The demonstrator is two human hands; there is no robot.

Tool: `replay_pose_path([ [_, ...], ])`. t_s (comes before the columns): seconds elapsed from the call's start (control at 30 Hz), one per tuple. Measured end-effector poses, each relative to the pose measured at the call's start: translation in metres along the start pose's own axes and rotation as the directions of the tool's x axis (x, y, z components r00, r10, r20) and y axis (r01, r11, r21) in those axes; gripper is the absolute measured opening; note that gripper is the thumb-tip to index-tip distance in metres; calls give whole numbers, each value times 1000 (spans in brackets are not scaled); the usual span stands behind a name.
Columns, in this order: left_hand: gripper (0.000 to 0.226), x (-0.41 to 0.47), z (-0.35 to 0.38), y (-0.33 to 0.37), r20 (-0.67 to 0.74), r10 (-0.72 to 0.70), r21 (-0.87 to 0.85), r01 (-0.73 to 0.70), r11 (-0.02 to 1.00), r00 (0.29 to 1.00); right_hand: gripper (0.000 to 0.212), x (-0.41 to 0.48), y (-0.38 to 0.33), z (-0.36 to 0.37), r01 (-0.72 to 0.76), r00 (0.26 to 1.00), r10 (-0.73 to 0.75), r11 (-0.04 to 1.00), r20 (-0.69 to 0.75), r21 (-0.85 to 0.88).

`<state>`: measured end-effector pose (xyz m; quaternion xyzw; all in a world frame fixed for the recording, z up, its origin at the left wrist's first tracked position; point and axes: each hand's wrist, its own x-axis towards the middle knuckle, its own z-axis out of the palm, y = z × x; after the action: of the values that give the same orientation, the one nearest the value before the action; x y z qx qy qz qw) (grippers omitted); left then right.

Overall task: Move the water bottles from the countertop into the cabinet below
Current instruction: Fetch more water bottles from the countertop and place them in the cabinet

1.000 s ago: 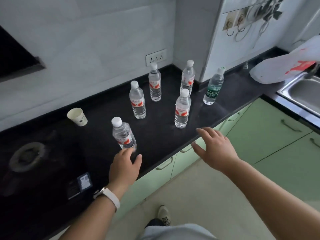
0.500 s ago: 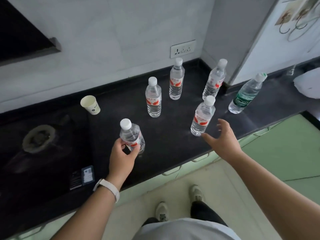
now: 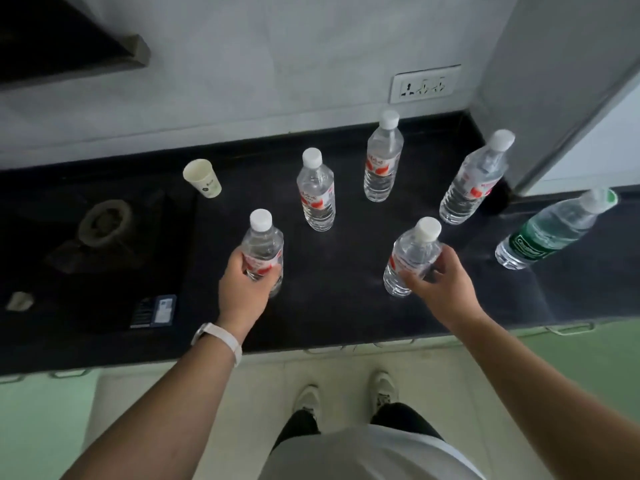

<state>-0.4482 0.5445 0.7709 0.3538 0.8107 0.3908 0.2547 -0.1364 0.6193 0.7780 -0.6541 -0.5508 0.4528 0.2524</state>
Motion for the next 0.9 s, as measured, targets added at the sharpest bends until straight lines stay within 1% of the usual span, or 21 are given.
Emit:
replay_pose_path([
  [0.07,55,-6,7,8,-23,-4,13,5,1000,1000,70,7,1,-5,32,998,-33,999,50,11],
  [0.2,52,-30,20,18,-24,-23,29,24,999,999,58,22,1,-14,81,988,-85,996,130,42],
  [0.37,54,-61,34,18,-55,-106,-27,105,994,993,52,36,-7,-16,143,967,-149,989,208,43],
  [0.47,56,-77,32,14,-80,-123,-62,118,991,989,49,40,-14,-10,189,952,-187,982,243,14],
  [0.67,55,-96,3,3,-173,-163,-107,146,983,971,50,27,-33,17,255,893,-231,967,387,-12],
  [0.9,51,-133,-59,-25,-323,-255,-234,184,955,911,52,-22,-67,77,334,804,-293,942,517,16],
])
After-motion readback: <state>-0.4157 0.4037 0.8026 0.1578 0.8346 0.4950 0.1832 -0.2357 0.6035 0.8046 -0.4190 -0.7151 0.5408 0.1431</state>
